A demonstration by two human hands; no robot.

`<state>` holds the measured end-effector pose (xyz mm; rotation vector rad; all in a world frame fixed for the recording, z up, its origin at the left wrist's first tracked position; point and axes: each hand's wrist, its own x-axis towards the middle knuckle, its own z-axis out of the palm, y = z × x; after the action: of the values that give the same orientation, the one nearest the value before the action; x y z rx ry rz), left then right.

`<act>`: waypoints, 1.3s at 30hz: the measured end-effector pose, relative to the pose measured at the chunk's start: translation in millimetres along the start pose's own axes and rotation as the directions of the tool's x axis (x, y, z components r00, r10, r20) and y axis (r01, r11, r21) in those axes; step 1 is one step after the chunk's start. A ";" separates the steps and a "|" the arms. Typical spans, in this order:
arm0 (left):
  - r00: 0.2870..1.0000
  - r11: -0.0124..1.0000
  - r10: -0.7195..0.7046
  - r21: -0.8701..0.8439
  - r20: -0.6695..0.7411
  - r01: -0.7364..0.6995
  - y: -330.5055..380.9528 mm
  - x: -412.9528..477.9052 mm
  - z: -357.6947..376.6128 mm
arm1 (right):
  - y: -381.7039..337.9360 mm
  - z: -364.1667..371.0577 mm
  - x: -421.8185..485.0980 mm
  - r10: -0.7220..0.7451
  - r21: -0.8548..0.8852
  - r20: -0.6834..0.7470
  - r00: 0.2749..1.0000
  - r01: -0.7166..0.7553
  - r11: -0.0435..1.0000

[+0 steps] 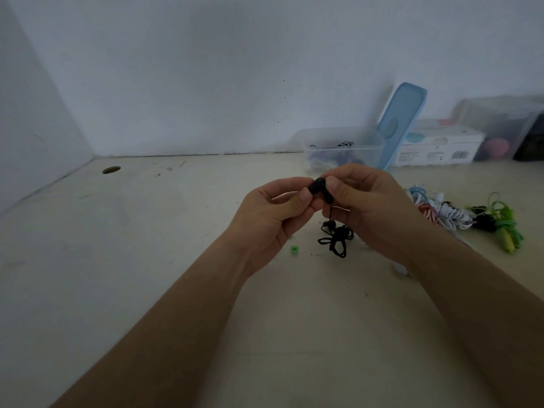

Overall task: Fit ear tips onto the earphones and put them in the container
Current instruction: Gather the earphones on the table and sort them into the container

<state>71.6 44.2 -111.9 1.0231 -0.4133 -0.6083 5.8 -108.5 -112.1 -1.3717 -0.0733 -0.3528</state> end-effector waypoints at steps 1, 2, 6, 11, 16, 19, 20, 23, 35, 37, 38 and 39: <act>1.000 1.000 -0.006 -0.002 0.008 0.006 0.3 -0.2 0.0 | -0.5 -0.3 -0.2 0.022 0.026 0.017 1.000 -0.023 0.999; 1.000 1.000 -0.009 -0.003 0.016 0.009 0.5 -0.2 0.0 | -1.0 -0.6 -0.3 0.042 0.047 0.031 0.999 -0.043 0.998; 1.000 1.000 -0.011 -0.015 0.026 0.012 1.2 -0.5 0.3 | -1.5 -1.8 -0.7 0.059 0.053 0.041 0.997 -0.062 0.997; 1.000 1.000 -0.012 -0.027 0.026 0.013 1.2 -0.2 0.7 | -0.6 -3.7 0.7 0.050 0.063 0.013 0.999 -0.051 0.997; 1.000 0.999 -0.003 -0.039 0.022 0.004 0.6 -0.2 1.8 | 0.5 -3.0 2.0 0.030 0.063 -0.019 0.999 -0.029 0.998; 1.000 0.999 0.003 -0.034 0.016 -0.002 0.1 0.0 2.2 | 1.1 -3.1 2.5 0.015 0.054 -0.033 0.999 -0.013 0.998; 1.000 1.000 0.004 -0.030 0.013 -0.004 0.1 0.1 2.1 | 1.3 -3.0 2.5 0.013 0.047 -0.036 0.999 -0.011 0.999; 1.000 1.000 0.011 -0.015 0.003 -0.011 -0.3 0.3 1.9 | 1.6 -3.6 2.9 0.013 0.027 -0.036 0.999 -0.012 1.000; 1.000 1.000 -0.015 -0.026 -0.018 0.015 0.1 -0.7 2.6 | -0.1 -5.4 3.0 0.007 -0.008 -0.004 1.000 -0.007 1.000; 1.000 0.999 -0.018 -0.027 -0.018 0.017 -0.4 -0.6 2.2 | -0.3 -5.5 3.0 0.007 -0.003 0.009 1.000 -0.007 1.000; 1.000 1.000 -0.021 -0.023 -0.017 0.020 -0.4 -0.8 2.1 | -0.7 -5.4 2.8 0.006 -0.005 0.015 1.000 -0.006 1.000; 0.999 1.000 -0.026 -0.018 -0.018 0.026 -0.6 -1.0 2.3 | -0.6 -5.8 2.6 0.004 -0.011 0.021 1.000 -0.004 1.000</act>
<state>69.3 43.1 -111.5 1.0179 -0.3785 -0.6245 7.2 -114.7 -112.0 -1.3861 -0.0863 -0.3356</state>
